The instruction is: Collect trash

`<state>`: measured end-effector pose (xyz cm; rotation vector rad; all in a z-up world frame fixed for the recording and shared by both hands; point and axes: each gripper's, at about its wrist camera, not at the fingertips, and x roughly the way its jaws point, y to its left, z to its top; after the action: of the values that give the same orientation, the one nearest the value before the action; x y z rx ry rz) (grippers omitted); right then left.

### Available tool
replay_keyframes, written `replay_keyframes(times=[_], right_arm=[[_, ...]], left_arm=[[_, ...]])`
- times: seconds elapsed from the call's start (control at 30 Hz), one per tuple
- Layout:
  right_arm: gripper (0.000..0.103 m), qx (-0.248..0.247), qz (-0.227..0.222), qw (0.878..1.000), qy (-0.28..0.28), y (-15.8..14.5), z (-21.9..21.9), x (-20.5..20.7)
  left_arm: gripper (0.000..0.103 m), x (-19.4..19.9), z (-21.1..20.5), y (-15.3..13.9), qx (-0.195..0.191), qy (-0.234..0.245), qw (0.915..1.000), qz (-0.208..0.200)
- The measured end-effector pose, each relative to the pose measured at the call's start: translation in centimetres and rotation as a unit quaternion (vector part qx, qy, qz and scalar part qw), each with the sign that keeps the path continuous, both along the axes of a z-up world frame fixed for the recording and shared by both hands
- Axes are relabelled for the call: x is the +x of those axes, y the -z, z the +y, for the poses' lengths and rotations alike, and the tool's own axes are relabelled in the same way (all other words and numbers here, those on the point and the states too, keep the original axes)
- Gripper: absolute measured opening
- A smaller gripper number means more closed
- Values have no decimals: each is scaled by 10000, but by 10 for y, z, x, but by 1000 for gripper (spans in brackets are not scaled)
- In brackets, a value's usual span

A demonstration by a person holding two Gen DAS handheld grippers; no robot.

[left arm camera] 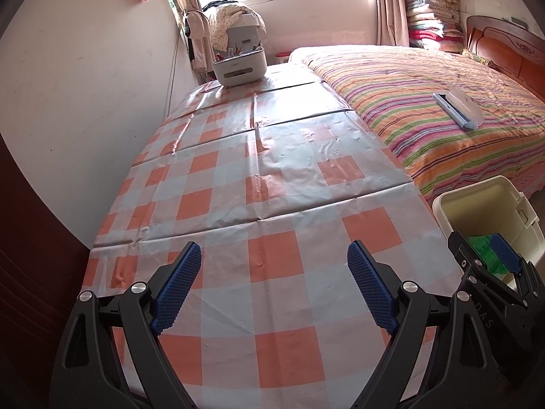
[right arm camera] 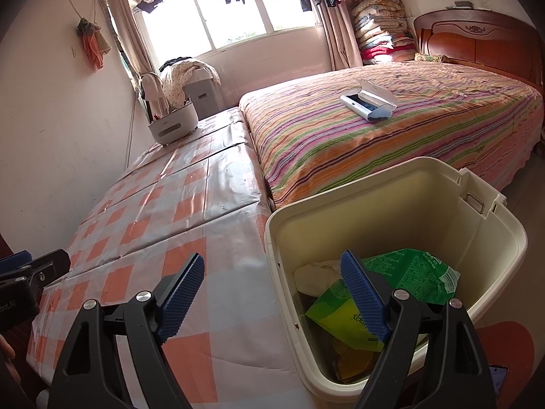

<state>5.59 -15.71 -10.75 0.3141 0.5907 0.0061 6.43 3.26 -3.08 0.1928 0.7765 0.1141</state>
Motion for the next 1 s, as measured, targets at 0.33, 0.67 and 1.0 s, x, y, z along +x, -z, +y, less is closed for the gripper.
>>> replay_keyframes(times=[0.33, 0.67, 1.0], right_arm=[[80, -68, 0, 10000, 57, -2, -1, -1], [80, -132, -54, 9998, 152, -8, -5, -10], [80, -185, -91, 9993, 321, -18, -13, -17]], left_arm=[[86, -4, 5, 2, 100, -133, 9999, 6], [86, -8, 2, 1, -3, 0, 10000, 16], [86, -14, -1, -5, -123, 88, 9999, -70]])
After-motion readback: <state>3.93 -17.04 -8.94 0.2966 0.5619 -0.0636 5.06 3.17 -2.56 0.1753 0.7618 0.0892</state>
